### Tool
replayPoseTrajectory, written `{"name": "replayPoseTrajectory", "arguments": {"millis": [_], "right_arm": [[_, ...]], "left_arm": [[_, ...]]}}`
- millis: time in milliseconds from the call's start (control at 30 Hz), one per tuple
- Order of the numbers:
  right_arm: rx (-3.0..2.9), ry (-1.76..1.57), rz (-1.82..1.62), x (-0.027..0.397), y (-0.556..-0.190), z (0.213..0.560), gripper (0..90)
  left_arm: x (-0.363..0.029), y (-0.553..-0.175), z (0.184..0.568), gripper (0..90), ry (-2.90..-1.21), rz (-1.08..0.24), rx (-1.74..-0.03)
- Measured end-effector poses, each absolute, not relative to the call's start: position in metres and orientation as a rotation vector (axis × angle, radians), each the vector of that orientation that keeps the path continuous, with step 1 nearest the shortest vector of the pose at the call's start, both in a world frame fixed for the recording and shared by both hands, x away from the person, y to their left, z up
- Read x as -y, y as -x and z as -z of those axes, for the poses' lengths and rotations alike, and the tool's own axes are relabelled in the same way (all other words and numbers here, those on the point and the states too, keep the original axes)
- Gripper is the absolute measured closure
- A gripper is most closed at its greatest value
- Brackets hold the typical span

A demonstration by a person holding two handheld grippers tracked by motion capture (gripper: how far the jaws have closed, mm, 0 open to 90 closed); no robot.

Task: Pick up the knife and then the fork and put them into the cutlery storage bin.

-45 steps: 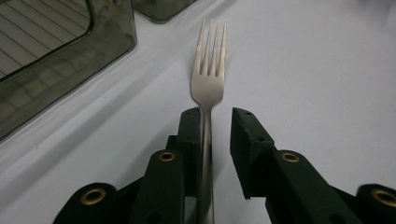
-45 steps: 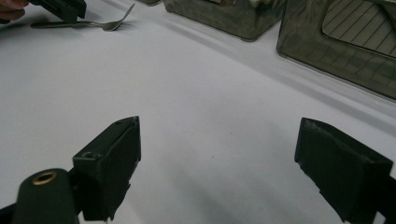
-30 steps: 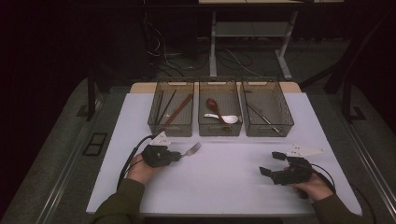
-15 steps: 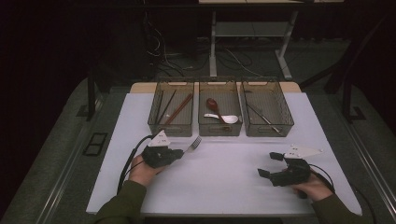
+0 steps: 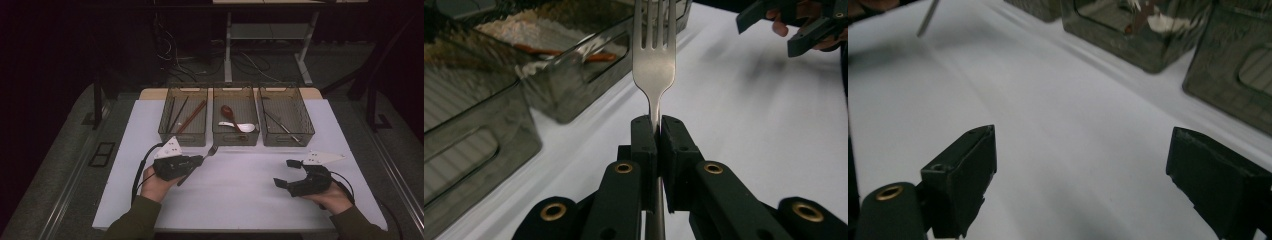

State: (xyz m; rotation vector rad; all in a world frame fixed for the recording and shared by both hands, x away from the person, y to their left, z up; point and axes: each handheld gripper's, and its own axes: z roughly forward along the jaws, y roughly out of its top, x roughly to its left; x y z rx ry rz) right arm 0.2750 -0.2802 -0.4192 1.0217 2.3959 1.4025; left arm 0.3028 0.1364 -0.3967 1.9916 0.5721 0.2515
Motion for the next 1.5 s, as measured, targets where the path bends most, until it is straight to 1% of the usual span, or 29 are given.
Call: {"name": "replayPoseTrajectory", "arguments": {"millis": [167,267,467,833,1100,1233,1400,1467,1500], "right_arm": [[-2.401,-1.014,-1.447,0.272,-0.282,0.409,15.0],[-2.390,-1.014,-1.452,0.264,-0.288,0.405,21.7],[-2.387,-0.987,-1.479,0.244,-0.298,0.393,30.5],[-2.397,-0.951,-1.567,0.209,-0.313,0.376,39.6],[-2.379,-0.939,-1.622,0.197,-0.321,0.370,47.4],[-2.396,-0.936,-1.632,0.192,-0.323,0.369,55.3],[-2.400,-0.931,-1.637,0.187,-0.326,0.369,71.8],[-2.390,-0.931,-1.654,0.187,-0.326,0.369,77.6],[-2.387,-0.929,-1.661,0.187,-0.326,0.369,78.9]], "left_arm": [[-0.122,-0.295,0.394,84.5,-1.984,-0.242,-0.572],[-0.114,-0.292,0.393,84.5,-1.990,-0.253,-0.577],[-0.102,-0.289,0.394,84.5,-1.988,-0.259,-0.586],[-0.083,-0.290,0.396,84.5,-1.973,-0.266,-0.590],[-0.070,-0.290,0.398,84.5,-1.965,-0.272,-0.585],[-0.066,-0.290,0.398,84.5,-1.971,-0.275,-0.579],[-0.063,-0.288,0.398,84.5,-1.972,-0.291,-0.569],[-0.062,-0.288,0.398,84.5,-1.973,-0.290,-0.565],[-0.062,-0.288,0.399,84.4,-1.973,-0.293,-0.566]]}}
